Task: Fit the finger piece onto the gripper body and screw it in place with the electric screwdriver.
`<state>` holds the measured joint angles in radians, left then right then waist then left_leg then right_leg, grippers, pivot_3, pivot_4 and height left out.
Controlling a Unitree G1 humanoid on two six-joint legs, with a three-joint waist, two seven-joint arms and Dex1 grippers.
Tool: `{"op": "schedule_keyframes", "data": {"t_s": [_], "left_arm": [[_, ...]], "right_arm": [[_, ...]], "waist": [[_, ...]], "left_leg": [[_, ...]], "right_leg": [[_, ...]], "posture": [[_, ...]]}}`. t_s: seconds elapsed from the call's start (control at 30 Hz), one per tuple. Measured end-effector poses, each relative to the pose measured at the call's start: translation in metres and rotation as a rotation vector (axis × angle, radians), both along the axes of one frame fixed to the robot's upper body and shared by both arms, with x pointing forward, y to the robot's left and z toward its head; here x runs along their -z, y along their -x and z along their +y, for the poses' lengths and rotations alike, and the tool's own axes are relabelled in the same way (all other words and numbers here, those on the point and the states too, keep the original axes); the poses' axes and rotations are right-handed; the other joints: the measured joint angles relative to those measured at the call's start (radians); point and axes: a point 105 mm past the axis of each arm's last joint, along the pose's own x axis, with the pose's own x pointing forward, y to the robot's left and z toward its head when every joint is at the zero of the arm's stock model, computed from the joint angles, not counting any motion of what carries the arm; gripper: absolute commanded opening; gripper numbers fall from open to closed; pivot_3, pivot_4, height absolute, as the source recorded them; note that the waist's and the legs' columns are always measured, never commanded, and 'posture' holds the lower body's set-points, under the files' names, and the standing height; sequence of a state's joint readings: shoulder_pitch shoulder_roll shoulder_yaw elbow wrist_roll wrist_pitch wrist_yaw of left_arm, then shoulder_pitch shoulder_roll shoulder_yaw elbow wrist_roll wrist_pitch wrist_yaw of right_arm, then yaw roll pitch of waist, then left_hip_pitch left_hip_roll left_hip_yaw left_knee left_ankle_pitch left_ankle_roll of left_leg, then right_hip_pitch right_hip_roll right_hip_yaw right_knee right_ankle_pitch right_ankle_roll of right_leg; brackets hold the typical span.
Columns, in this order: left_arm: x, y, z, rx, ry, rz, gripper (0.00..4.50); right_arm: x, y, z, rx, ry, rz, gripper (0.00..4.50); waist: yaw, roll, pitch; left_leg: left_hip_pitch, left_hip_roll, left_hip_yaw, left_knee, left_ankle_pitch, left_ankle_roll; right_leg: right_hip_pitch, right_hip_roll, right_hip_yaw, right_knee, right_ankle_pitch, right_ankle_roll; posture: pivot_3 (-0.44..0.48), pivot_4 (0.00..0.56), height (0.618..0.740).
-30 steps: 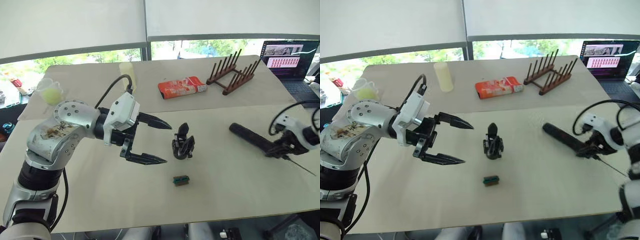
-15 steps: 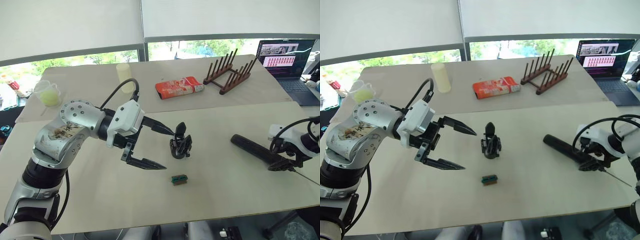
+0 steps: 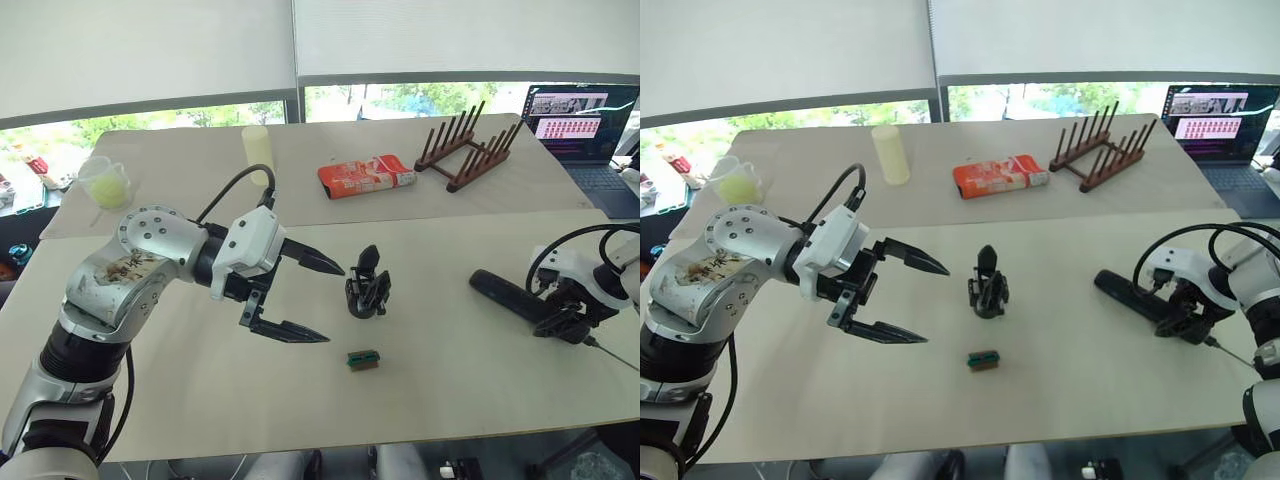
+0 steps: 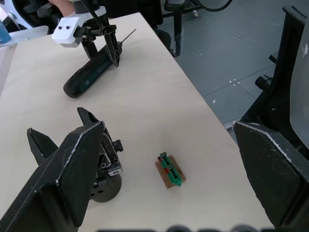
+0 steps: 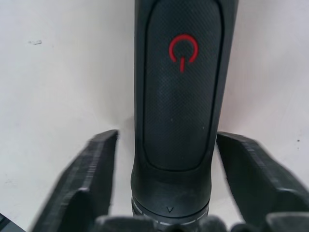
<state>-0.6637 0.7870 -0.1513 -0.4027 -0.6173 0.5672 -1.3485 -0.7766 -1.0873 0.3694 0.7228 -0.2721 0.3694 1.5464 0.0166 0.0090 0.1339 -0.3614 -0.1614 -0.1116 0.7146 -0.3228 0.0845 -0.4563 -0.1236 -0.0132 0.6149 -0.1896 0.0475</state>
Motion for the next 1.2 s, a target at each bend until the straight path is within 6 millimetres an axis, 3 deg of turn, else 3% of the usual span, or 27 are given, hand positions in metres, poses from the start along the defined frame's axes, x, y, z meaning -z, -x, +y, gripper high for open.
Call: {"op": "schedule_keyframes", "data": {"t_s": [0.07, 0.47, 0.57, 0.77, 0.9, 1.07, 1.2], "left_arm": [[0.000, 0.000, 0.000, 0.000, 0.000, 0.000, 4.50], [0.007, -0.002, 0.005, 0.006, -0.016, 0.030, 4.50], [0.021, -0.004, 0.012, 0.000, -0.040, 0.067, 4.50], [0.028, -0.011, 0.018, -0.016, -0.047, 0.079, 4.50], [0.028, -0.011, 0.020, -0.007, -0.047, 0.079, 4.50], [0.025, -0.014, 0.021, -0.006, -0.054, 0.068, 4.50], [0.021, -0.016, 0.019, -0.003, -0.056, 0.050, 4.50]], "right_arm": [[0.001, 0.001, -0.001, 0.006, -0.008, -0.004, 1.83], [-0.003, 0.006, 0.001, -0.037, -0.213, -0.175, 1.84], [-0.022, 0.011, 0.022, -0.042, -0.408, -0.296, 1.84], [-0.110, 0.035, 0.108, -0.179, -0.798, -0.627, 1.72], [-0.130, 0.057, 0.159, -0.209, -1.038, -0.698, 1.72], [-0.117, 0.065, 0.160, -0.130, -0.996, -0.677, 1.72], [-0.110, 0.058, 0.140, -0.084, -0.887, -0.643, 1.72]], "waist": [[0.000, 0.000, 0.000], [-0.007, -0.002, 0.000], [-0.009, 0.005, 0.001], [-0.003, 0.008, 0.004], [0.011, 0.006, 0.005], [0.027, 0.004, 0.006], [0.020, 0.003, 0.006]], "left_leg": [[0.000, 0.001, 0.000, 0.000, 0.000, 0.000], [0.001, 0.001, 0.000, -0.001, 0.001, 0.002], [0.001, 0.001, 0.000, -0.001, 0.003, 0.005], [0.000, 0.001, -0.001, 0.000, 0.003, 0.005], [0.001, -0.001, -0.002, 0.000, 0.003, 0.006], [0.001, -0.004, -0.002, 0.001, 0.003, 0.006], [0.002, -0.005, 0.002, 0.001, 0.003, 0.007]], "right_leg": [[0.000, 0.000, 0.000, 0.000, 0.000, 0.000], [-0.001, 0.000, 0.000, 0.001, 0.000, 0.000], [-0.003, 0.000, 0.001, 0.003, 0.000, 0.000], [-0.004, 0.000, 0.003, 0.008, 0.000, 0.000], [-0.002, 0.000, 0.003, 0.008, 0.000, 0.000], [-0.001, 0.001, 0.001, 0.009, 0.000, 0.000], [-0.002, -0.001, 0.002, 0.008, 0.000, 0.000]], "posture": [[0.000, 0.150, 0.740], [0.000, 0.150, 0.740], [0.000, 0.150, 0.740], [0.000, 0.150, 0.740], [0.000, 0.150, 0.740], [0.000, 0.150, 0.740], [0.000, 0.150, 0.740]]}}
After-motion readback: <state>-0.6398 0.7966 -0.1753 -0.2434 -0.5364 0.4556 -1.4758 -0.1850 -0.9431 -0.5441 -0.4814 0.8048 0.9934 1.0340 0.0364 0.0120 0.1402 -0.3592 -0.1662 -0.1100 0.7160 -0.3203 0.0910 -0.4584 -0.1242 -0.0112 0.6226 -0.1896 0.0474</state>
